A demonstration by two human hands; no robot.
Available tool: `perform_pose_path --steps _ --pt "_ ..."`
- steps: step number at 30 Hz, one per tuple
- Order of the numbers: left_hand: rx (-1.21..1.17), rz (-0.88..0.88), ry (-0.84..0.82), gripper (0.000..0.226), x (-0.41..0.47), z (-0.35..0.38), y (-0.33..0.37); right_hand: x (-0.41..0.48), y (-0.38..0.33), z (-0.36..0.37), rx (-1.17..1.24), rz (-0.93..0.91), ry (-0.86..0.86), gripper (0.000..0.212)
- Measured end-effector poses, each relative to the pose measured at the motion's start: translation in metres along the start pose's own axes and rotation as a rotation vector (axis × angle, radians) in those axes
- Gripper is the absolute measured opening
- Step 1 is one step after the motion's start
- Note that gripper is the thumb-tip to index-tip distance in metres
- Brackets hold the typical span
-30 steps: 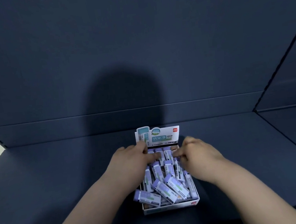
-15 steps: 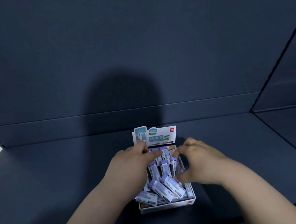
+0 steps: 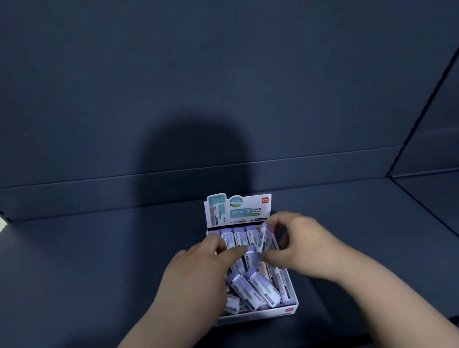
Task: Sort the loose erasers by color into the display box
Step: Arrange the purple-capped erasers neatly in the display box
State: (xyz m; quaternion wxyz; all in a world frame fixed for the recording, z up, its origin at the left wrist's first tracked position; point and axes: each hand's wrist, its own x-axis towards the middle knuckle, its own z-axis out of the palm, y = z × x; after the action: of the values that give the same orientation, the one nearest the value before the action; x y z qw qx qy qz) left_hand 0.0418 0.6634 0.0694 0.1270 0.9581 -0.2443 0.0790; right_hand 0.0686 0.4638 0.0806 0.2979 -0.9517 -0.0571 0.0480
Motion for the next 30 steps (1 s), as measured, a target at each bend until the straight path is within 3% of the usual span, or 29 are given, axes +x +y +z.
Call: perform_pose_path --steps 3,9,16,22,24,30 --pt "0.024 0.003 0.043 0.076 -0.008 0.003 -0.008 0.005 0.011 -0.006 -0.065 -0.053 0.047 0.051" --pt "0.034 -0.044 0.048 0.076 -0.016 -0.001 -0.013 0.012 0.014 -0.005 -0.406 -0.157 -0.067 0.074" --pt "-0.028 -0.086 0.062 0.072 -0.016 -0.001 -0.014 0.017 0.014 0.001 -0.485 -0.153 -0.028 0.062" --pt "-0.061 -0.085 0.050 0.070 -0.015 -0.002 -0.007 0.016 0.012 0.006 -0.552 -0.154 0.061 0.030" --pt "-0.032 -0.068 0.109 0.067 -0.015 0.006 -0.009 0.016 0.013 0.007 -0.500 -0.139 0.069 0.032" --pt "0.069 0.001 0.045 0.063 -0.010 0.009 -0.012 0.009 0.018 0.005 -0.383 -0.131 0.078 0.047"
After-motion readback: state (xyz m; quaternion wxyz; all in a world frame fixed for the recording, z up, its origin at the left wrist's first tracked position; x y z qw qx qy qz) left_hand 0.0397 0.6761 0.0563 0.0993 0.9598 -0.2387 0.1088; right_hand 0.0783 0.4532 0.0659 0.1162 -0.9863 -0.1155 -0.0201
